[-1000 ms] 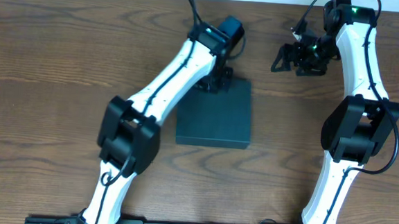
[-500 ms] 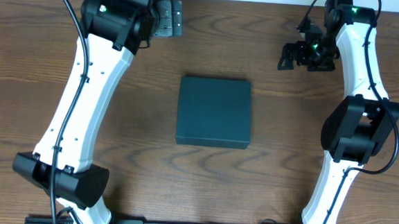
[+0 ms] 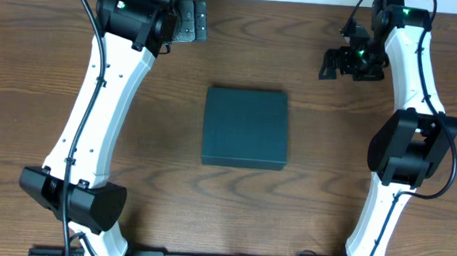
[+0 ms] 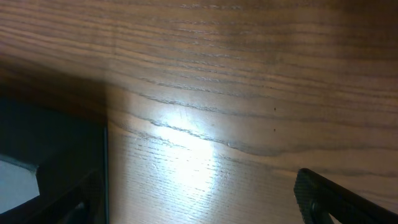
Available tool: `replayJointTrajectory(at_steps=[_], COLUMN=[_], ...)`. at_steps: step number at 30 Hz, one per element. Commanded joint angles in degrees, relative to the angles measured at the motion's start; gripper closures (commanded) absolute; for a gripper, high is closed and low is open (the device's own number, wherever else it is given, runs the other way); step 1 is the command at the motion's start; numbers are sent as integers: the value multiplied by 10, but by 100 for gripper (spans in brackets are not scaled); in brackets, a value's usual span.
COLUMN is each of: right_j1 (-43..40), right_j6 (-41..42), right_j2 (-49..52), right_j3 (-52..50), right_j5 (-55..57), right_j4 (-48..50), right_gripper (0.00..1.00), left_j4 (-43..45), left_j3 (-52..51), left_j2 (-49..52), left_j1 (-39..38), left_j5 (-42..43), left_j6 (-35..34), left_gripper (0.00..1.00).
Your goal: Pack container
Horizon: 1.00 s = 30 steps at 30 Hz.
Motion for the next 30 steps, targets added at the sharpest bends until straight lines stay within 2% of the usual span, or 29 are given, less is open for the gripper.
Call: replayJointTrajectory(at_steps=[1, 17, 30], right_j1=[-3, -3, 1], right_j6=[6, 6, 6], right_j2=[5, -9, -293], right_j3=[12, 12, 12], right_j5=[2, 2, 2], right_j4=[1, 1, 1], right_gripper=[1, 1, 1], left_j4=[-1, -1, -1], left_j3=[-4, -4, -4], left_j2=[3, 3, 3], left_j1=[2, 2, 2], left_j5=[-13, -13, -13], left_j6=[5, 5, 5], left_gripper=[1, 1, 1])
